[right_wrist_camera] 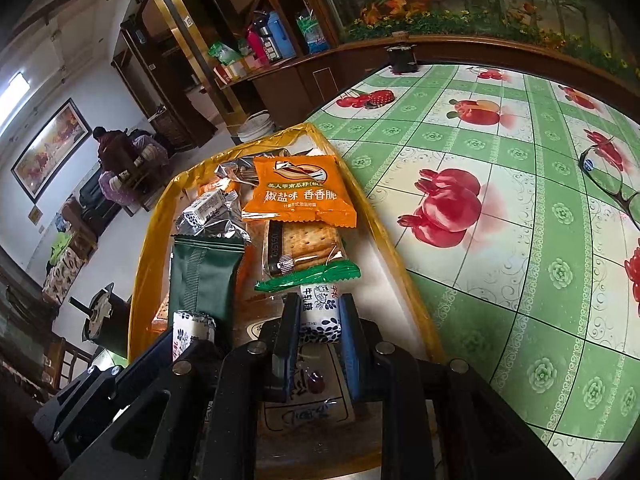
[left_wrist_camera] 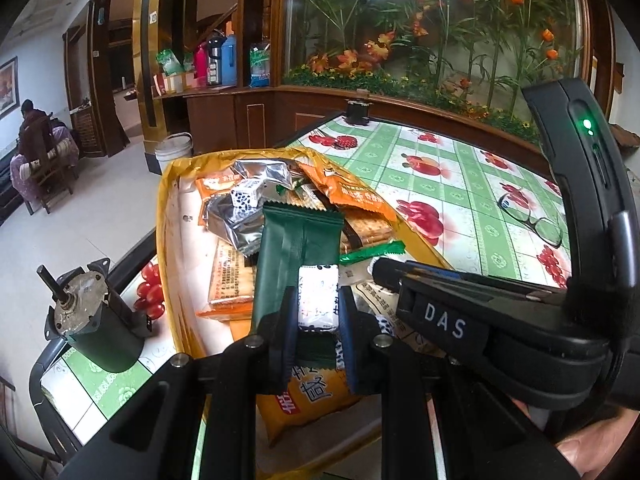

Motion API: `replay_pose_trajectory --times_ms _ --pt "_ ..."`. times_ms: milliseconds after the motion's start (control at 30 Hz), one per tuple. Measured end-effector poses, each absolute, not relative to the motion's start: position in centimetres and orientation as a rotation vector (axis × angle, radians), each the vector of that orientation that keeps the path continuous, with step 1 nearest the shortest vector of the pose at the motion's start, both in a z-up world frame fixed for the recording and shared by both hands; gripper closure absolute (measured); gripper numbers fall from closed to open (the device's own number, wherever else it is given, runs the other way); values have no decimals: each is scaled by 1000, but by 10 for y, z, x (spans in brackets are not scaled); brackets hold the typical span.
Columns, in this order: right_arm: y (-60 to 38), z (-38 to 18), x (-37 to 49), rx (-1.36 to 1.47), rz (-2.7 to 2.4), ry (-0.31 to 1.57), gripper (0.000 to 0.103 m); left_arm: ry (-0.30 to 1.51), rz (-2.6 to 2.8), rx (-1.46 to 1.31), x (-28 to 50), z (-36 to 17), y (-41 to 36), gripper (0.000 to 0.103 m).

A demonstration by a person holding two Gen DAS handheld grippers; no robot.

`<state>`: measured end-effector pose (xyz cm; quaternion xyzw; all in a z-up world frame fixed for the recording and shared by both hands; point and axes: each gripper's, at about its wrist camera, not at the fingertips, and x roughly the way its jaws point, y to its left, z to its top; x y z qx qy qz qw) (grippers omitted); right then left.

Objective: Organize snacks
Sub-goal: 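Lower the white packet into the tray and open the left tool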

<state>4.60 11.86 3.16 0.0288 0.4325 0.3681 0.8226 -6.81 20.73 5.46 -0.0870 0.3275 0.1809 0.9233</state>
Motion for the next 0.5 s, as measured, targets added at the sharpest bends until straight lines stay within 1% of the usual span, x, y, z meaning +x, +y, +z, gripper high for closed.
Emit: replay_pose_trajectory --times_ms 500 --pt "117 30 46 72 779 927 82 653 406 -130 -61 55 201 84"
